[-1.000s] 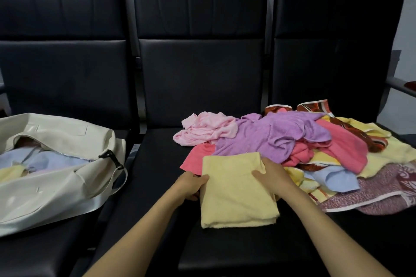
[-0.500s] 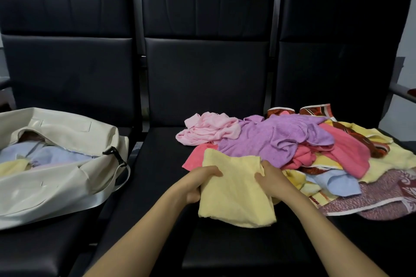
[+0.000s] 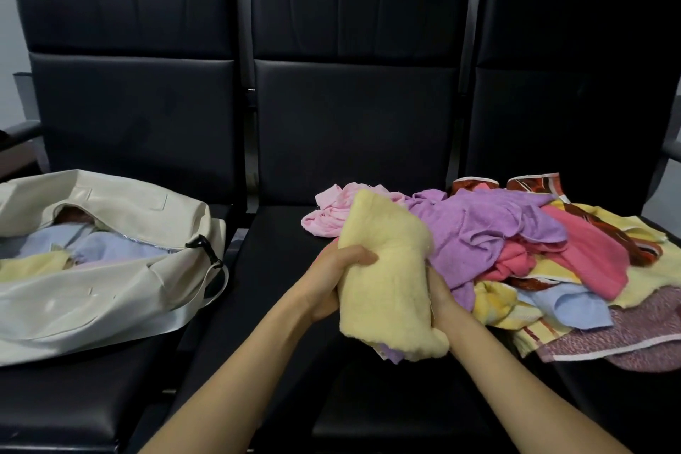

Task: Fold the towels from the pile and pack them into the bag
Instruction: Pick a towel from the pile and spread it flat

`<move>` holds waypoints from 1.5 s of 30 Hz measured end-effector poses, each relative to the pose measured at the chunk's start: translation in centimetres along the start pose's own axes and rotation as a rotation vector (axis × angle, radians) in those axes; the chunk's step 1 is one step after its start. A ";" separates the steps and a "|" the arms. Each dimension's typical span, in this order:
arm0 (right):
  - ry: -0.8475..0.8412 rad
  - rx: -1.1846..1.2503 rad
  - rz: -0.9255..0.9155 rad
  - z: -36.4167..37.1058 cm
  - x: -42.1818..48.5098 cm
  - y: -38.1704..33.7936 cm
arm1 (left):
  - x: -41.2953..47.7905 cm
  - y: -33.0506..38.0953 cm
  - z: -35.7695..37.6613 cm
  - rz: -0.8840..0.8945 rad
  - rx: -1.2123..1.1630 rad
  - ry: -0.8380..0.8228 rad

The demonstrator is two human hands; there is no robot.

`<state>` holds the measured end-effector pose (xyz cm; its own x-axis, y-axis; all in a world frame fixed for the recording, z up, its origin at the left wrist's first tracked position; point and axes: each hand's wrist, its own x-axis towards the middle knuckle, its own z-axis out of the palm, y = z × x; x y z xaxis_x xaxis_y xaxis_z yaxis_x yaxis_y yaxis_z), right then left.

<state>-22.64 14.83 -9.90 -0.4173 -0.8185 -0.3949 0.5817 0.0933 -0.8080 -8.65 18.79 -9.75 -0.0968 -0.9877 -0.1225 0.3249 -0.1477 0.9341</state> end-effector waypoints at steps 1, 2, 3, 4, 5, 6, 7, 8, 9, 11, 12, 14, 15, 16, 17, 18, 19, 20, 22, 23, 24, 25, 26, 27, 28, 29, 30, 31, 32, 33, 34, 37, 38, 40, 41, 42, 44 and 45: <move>-0.414 -0.042 0.180 -1.5 1.3 0.7 | 0.0 0.3 -0.5 -0.001 -0.006 0.034; -0.562 -0.136 0.427 -0.5 2.1 1.3 | -0.1 0.6 -1.1 -0.004 -0.001 0.075; -0.623 -0.220 0.419 -1.0 3.8 2.0 | -0.1 0.9 -1.8 -0.008 0.019 0.115; -0.707 -0.189 0.455 -1.7 5.1 1.9 | -0.2 1.1 -2.5 -0.009 0.054 0.154; -0.745 -0.164 0.485 -1.9 5.3 1.7 | -0.3 1.2 -3.2 -0.003 0.098 0.188; -0.750 -0.187 0.483 -1.6 5.0 1.5 | -0.5 1.2 -3.9 0.010 0.148 0.214; -0.775 -0.214 0.458 -1.7 4.9 1.5 | -0.6 1.0 -4.5 0.020 0.199 0.236; -0.812 -0.222 0.429 -1.5 4.9 1.7 | -0.8 0.9 -4.9 0.022 0.251 0.267; -0.818 -0.241 0.380 -1.5 5.3 2.1 | -1.1 0.8 -5.2 0.017 0.297 0.309; -0.872 -0.308 0.295 -1.5 5.5 2.6 | -1.6 0.7 -5.6 0.044 0.357 0.393; -0.913 -0.343 0.275 -1.3 5.1 2.8 | -1.7 0.7 -5.8 0.086 0.387 0.412; -0.963 -0.393 0.245 -0.8 4.4 3.0 | -1.8 0.7 -6.2 0.191 0.494 0.389; -0.961 -0.408 0.227 -0.6 4.2 3.1 | -1.9 0.8 -6.3 0.227 0.561 0.366; -0.972 -0.409 0.205 -0.4 3.9 3.1 | -2.1 0.9 -6.4 0.237 0.615 0.359; -0.998 -0.418 0.171 -0.3 4.0 3.0 | -2.2 1.2 -6.6 0.222 0.645 0.358; -1.029 -0.460 0.132 -0.2 4.0 2.8 | -2.3 1.4 -6.8 0.199 0.650 0.339; -1.055 -0.547 0.065 -0.1 3.9 2.5 | -2.4 1.7 -7.1 0.174 0.657 0.299; -1.071 -0.671 -0.029 0.0 3.9 2.2 | -2.5 1.9 -7.4 0.155 0.692 0.251; -1.085 -0.943 -0.245 0.2 3.9 1.9 | -2.5 1.9 -7.7 0.121 0.846 0.193; -1.076 -1.056 -0.346 0.3 3.9 1.8 | -2.4 1.7 -7.7 0.106 0.936 0.192; -1.047 -1.166 -0.445 0.3 3.8 1.8 | -2.3 1.5 -7.7 0.098 1.017 0.207; -1.008 -1.256 -0.527 0.4 3.8 1.9 | -2.2 1.2 -7.5 0.099 1.083 0.233; -0.973 -1.313 -0.591 0.4 3.6 2.0 | -2.0 0.9 -7.3 0.111 1.130 0.265; -0.945 -1.342 -0.639 0.5 3.5 2.1 | -2.0 0.7 -7.2 0.132 1.157 0.301; -0.923 -1.354 -0.675 0.6 3.3 2.1 | -1.9 0.6 -7.0 0.153 1.167 0.334; -0.907 -1.358 -0.706 0.7 3.2 2.0 | -1.8 0.5 -6.9 0.170 1.171 0.360; -0.895 -1.362 -0.727 0.8 3.1 1.9 | -1.7 0.5 -6.8 0.182 1.178 0.380; -0.889 -1.369 -0.738 1.0 2.9 1.7 | -1.7 0.5 -6.8 0.190 1.190 0.396; -0.884 -1.386 -0.740 1.1 2.9 1.5 | -1.6 0.5 -6.8 0.193 1.204 0.411; -0.883 -1.405 -0.741 1.2 2.9 1.4 | -1.6 0.5 -7.0 0.193 1.219 0.424; -0.881 -1.430 -0.749 1.3 2.9 1.4 | -1.5 0.6 -7.1 0.191 1.238 0.434; -0.854 -1.502 -0.849 1.5 2.7 1.4 | -1.4 0.7 -7.5 0.212 1.343 0.465; -0.840 -1.513 -0.886 1.7 2.5 1.3 | -1.5 0.9 -7.4 0.240 1.371 0.485; -0.835 -1.507 -0.893 2.0 2.3 1.0 | -1.6 1.1 -7.3 0.295 1.395 0.526; -0.839 -1.496 -0.888 2.2 2.2 0.9 | -1.6 1.2 -7.3 0.311 1.393 0.540; -0.834 -1.502 -0.883 2.3 2.2 0.9 | -1.7 1.3 -7.5 0.330 1.376 0.549; -0.822 -1.493 -0.866 2.3 2.8 1.0 | -1.8 1.5 -8.3 0.361 1.312 0.521; -0.829 -1.461 -0.838 2.2 3.4 1.1 | -2.0 1.6 -8.8 0.365 1.268 0.474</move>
<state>-21.91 10.89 -11.20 0.4195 -0.8913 0.1719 -0.7308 -0.4440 -0.5184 0.32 20.08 -10.95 0.2130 -0.9205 0.3275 -0.8219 0.0124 0.5694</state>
